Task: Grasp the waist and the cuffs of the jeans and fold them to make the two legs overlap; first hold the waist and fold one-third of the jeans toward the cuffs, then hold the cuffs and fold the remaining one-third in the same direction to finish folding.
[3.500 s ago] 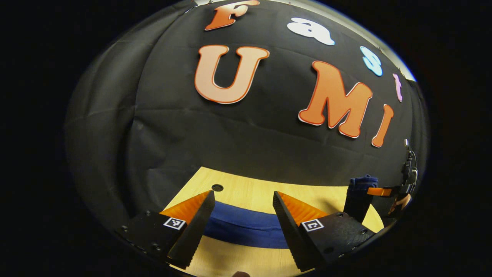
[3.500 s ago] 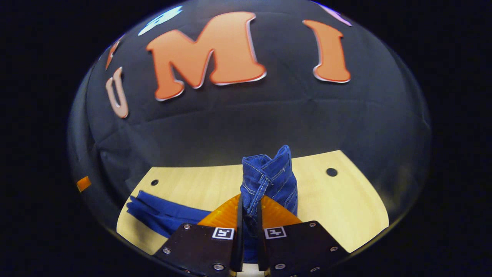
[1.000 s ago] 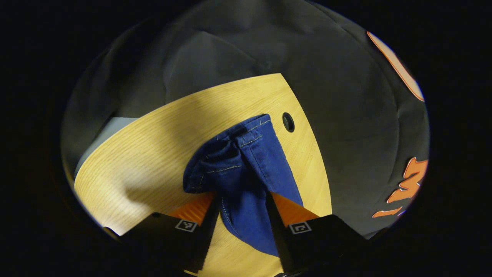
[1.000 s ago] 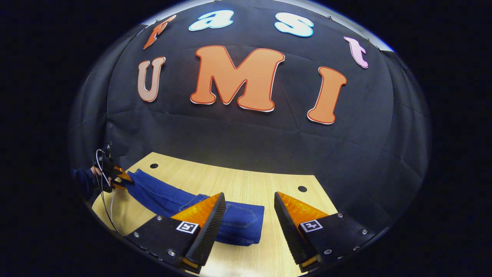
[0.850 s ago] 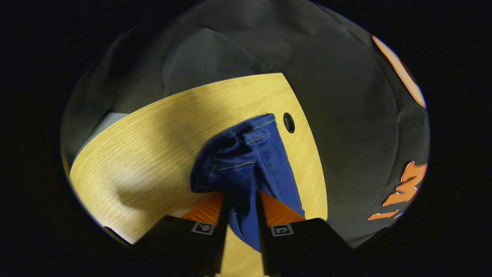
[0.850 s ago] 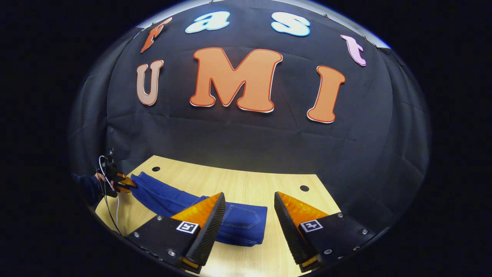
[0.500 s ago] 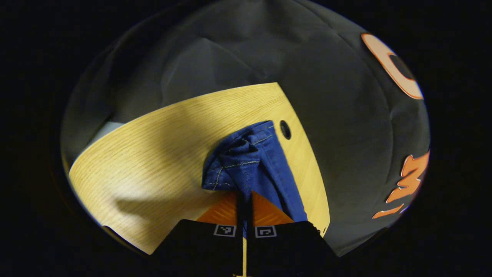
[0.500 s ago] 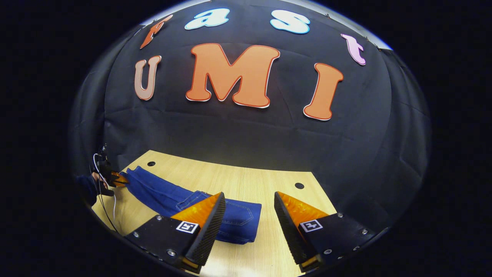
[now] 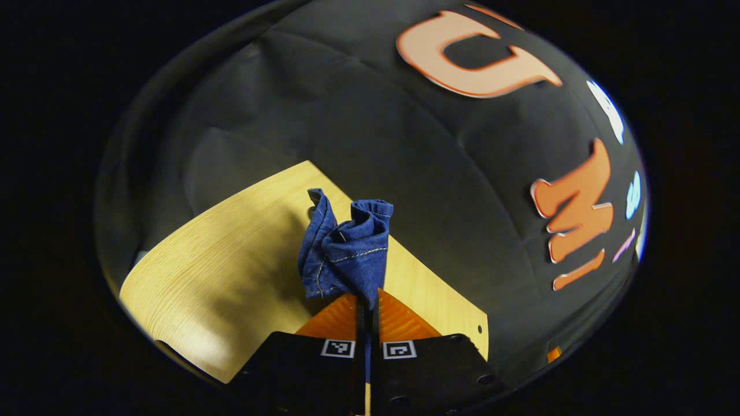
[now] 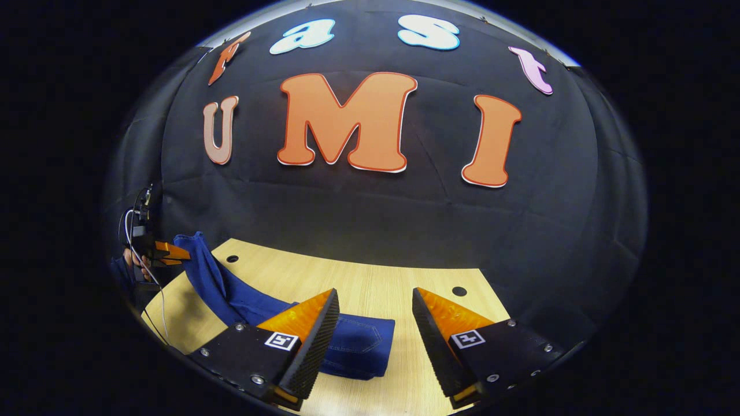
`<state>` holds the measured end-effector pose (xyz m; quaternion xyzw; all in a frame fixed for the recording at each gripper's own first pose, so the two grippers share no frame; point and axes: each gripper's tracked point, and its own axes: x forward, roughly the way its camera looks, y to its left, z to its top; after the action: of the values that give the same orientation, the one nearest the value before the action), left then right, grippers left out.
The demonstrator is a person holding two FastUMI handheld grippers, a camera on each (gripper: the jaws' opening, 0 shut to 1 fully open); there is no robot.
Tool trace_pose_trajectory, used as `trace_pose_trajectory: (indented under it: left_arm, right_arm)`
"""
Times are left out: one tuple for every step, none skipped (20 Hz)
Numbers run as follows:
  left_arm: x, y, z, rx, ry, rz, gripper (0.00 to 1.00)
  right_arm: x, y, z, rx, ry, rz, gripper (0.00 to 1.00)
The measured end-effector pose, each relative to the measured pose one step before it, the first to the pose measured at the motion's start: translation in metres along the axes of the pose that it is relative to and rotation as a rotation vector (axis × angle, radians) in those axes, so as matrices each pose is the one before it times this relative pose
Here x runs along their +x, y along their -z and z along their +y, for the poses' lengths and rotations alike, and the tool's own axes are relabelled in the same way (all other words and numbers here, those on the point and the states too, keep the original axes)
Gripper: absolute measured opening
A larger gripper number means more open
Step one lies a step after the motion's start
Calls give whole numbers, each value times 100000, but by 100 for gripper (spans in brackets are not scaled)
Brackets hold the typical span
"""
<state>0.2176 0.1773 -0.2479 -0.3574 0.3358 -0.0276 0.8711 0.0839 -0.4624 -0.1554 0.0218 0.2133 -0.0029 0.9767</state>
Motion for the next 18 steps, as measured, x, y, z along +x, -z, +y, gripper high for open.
trace_pose_trajectory:
  left_arm:
    - [-601, 451, -2140, 2279, 2861, 149, 4]
    - [-394, 175, -1801, 3048, 1703, -385, 2]
    - [38, 459, -1467, 2603, 1755, 188, 4]
    - [-163, 222, -1586, 1941, 1001, 74, 4]
    - [699, 264, -1358, 2113, 1526, 697, 3]
    - [434, 435, -1551, 2282, 1309, 214, 4]
    - [225, 296, -1876, 3246, 2022, -46, 4]
    - [216, 287, -1865, 3905, 1114, -256, 3]
    - [261, 402, -1764, 3742, 1574, 409, 4]
    - [255, 447, -1637, 4099, 1210, 348, 4]
    - [377, 621, -1513, 3311, 277, 974, 4]
    - [552, 676, -1595, 2494, 861, 1291, 4]
    - [480, 632, -1498, 1320, 556, 1488, 3]
    - [516, 794, -1768, 809, 1564, 1432, 4]
    - [584, 804, -1380, 2276, 848, 1092, 4]
    - [702, 611, -1121, 1538, -487, 1218, 4]
    - [973, 801, -1559, 1715, -283, 1569, 4]
    - [833, 686, -1285, 1840, -723, 1359, 3]
  right_arm:
    - [216, -171, -280, 249, -504, -540, 81]
    - [200, -120, -254, 140, -161, -469, 81]
    - [198, -84, -237, 238, -244, -551, 81]
    - [3, -231, -163, 183, -549, -516, 81]
    - [33, -15, -353, -93, -129, -415, 82]
    - [148, 1, -229, -69, -647, 54, 81]
    - [74, 11, -441, -486, 527, -400, 81]
    - [-47, -141, -384, -625, 20, -814, 82]
    - [13, -116, -436, -418, 629, -779, 82]
    - [-40, -131, -316, -268, -148, -960, 82]
    - [80, -116, -337, -352, 354, -827, 83]
    - [16, 71, -328, 102, -28, -542, 84]
    - [-108, 120, -225, 387, -708, -148, 86]
    - [-37, 8, -304, 415, -384, -466, 86]
    - [67, 204, -420, 264, 4, -207, 88]
    - [47, 141, -564, 562, 571, 79, 89]
    - [-5, 177, -452, 1017, -650, 293, 89]
    - [-39, 209, -564, 1099, 152, 99, 89]
